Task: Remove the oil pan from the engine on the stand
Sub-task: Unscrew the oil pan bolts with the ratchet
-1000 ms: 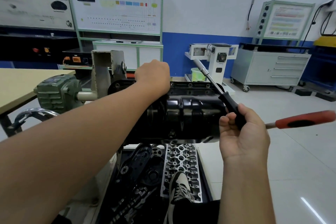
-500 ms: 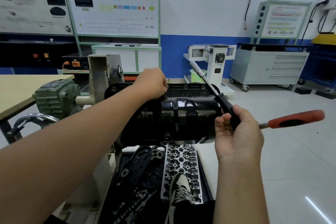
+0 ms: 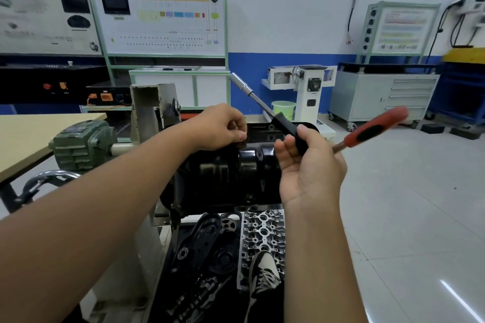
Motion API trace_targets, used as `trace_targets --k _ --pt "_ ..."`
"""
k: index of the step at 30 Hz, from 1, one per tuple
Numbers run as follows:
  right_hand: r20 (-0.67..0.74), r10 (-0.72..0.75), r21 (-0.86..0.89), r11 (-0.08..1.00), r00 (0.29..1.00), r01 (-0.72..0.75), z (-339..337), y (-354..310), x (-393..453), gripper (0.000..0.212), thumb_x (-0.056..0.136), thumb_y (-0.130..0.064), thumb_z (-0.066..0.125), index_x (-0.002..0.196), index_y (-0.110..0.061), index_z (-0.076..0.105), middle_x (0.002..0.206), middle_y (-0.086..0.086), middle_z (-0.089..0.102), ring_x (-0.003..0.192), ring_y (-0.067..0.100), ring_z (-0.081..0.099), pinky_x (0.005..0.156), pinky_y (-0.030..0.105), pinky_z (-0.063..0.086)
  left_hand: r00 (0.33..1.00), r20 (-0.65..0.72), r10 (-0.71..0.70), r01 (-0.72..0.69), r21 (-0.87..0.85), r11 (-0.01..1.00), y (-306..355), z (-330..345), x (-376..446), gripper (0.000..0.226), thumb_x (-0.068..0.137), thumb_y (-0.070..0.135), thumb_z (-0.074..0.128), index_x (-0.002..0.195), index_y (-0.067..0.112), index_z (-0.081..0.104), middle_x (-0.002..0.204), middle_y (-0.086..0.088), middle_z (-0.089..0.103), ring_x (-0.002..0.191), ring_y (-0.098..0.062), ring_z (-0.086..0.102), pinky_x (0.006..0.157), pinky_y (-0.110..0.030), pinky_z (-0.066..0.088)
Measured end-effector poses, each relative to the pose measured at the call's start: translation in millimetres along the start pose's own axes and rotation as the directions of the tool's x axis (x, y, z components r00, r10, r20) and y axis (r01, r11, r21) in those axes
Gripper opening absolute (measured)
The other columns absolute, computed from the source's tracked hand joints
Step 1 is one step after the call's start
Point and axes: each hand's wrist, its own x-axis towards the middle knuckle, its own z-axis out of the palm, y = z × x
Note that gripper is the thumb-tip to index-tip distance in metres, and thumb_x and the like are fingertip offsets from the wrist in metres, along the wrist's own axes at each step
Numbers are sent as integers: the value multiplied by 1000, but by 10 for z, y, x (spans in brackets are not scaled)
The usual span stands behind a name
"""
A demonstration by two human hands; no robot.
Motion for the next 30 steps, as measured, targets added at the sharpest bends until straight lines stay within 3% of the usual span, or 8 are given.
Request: trace_targets --k 10,14,16,18,20,22,25,30 --pt "-7 79 87 993 997 -78 303 93 28 30 89 6 66 119 8 61 72 14 62 47 15 61 52 28 56 988 -38 151 -141 206 968 61 104 167 26 105 40 52 92 19 61 82 7 59 79 -15 56 70 -33 42" --pt "-28 114 110 988 993 -110 367 98 104 36 90 4 64 126 5 60 73 11 62 45 12 58 49 26 53 986 -150 -78 63 -101 993 21 90 239 37 105 38 55 77 14 59 73 2 60 65 -15 55 56 -29 40" --pt "-17 146 118 983 989 -143 407 106 118 33 91 3 64 124 2 61 77 12 64 44 11 57 46 24 51 942 -65 -329 225 -604 764 -34 7 215 35 106 37 53 81 13 58 63 2 51 48 -11 44 42 -21 32" --pt "-11 174 99 980 985 -172 495 165 102 32 91 0 65 122 1 61 85 16 67 44 11 57 45 24 50 885 190 -426 278 -948 156 -84 -108 136 35 109 39 47 83 16 51 55 5 43 38 -4 35 31 -15 20" --pt "-30 176 82 982 984 -173 623 274 53 31 91 -6 67 121 0 62 84 17 71 48 13 62 49 26 54 871 299 -390 189 -936 -296 -135 -184 16 41 109 45 40 79 18 46 50 8 39 34 -1 33 28 -14 16" --pt "-27 146 96 985 989 -143 794 423 -22 30 91 -10 70 120 -4 64 85 15 76 55 17 68 59 31 60 882 338 -328 121 -835 -536 -146 -219 -115 50 109 52 35 73 18 44 49 8 41 32 -3 37 26 -14 15" --pt "3 150 140 979 989 -149 1052 708 -179 33 93 -16 72 124 -6 66 99 14 78 67 20 73 71 33 63 897 328 -297 25 -707 -707 -111 -269 -338 54 108 51 32 70 15 44 54 2 46 33 -8 42 26 -15 19" --pt "51 258 214 941 965 -263 1418 1269 -644 28 95 -24 70 114 -4 68 89 13 77 72 21 74 74 32 62 839 202 -505 -162 -792 -588 -392 -623 -872 52 109 41 39 69 10 49 58 -7 53 43 -11 44 29 -15 27"
